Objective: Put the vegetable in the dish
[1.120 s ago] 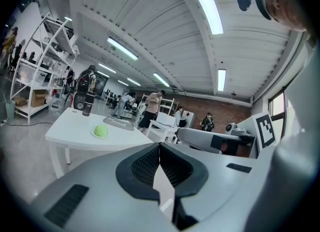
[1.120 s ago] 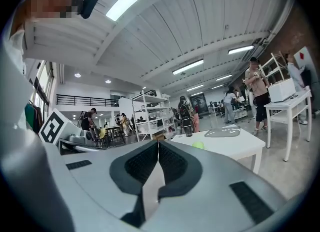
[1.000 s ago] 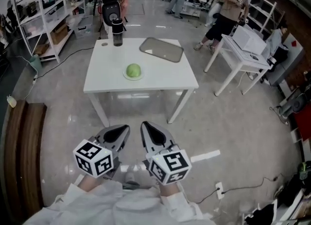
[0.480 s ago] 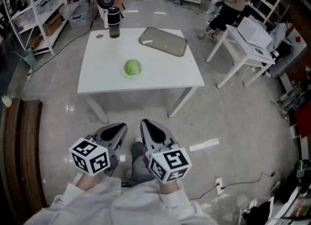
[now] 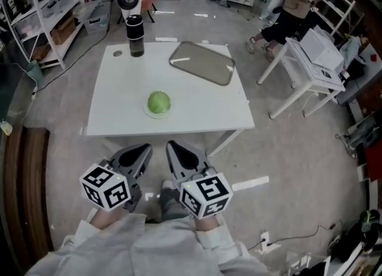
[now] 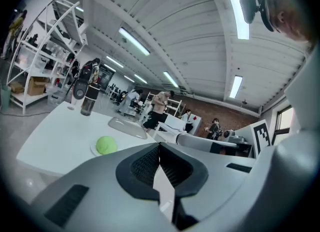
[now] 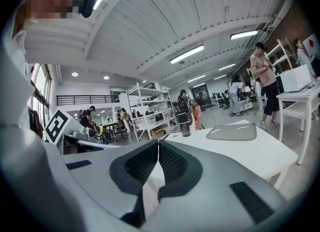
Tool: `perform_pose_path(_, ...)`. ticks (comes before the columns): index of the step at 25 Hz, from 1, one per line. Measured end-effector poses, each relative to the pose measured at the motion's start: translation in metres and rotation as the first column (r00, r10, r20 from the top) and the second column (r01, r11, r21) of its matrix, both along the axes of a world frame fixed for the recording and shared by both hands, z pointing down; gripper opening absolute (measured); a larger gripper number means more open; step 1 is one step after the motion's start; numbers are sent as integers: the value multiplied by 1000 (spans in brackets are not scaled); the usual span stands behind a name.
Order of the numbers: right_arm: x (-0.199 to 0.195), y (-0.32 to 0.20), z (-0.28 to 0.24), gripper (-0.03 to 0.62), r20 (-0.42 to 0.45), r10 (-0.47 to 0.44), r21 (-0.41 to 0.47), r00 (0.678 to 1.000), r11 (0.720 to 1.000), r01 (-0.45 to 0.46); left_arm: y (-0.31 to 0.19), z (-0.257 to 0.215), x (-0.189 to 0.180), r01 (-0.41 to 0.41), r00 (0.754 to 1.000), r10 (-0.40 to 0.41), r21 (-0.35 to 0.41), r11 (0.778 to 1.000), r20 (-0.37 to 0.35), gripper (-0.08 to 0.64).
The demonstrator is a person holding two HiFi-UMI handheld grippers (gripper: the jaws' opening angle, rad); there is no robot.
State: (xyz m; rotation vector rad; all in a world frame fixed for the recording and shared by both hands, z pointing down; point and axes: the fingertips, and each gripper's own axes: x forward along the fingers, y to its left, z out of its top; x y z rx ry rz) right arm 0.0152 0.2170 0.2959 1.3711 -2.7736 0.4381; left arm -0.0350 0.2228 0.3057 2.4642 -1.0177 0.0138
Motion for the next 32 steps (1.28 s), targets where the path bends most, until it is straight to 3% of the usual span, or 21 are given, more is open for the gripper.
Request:
perform_pose_path(13, 23, -139, -18, 14, -27, -97, 35, 995, 995, 98, -140, -13, 22, 116, 993, -117, 23, 993, 26, 8)
perform_pose_path(22, 26, -167, 10, 14, -23, -121, -52, 992, 991, 119, -167, 13, 18, 162, 986, -160, -61, 985, 39, 8)
perform_pose_path(32, 28, -198, 12, 14, 3, -60, -50, 998, 997, 60, -195, 25, 17, 147, 988, -142, -90, 985, 63, 8)
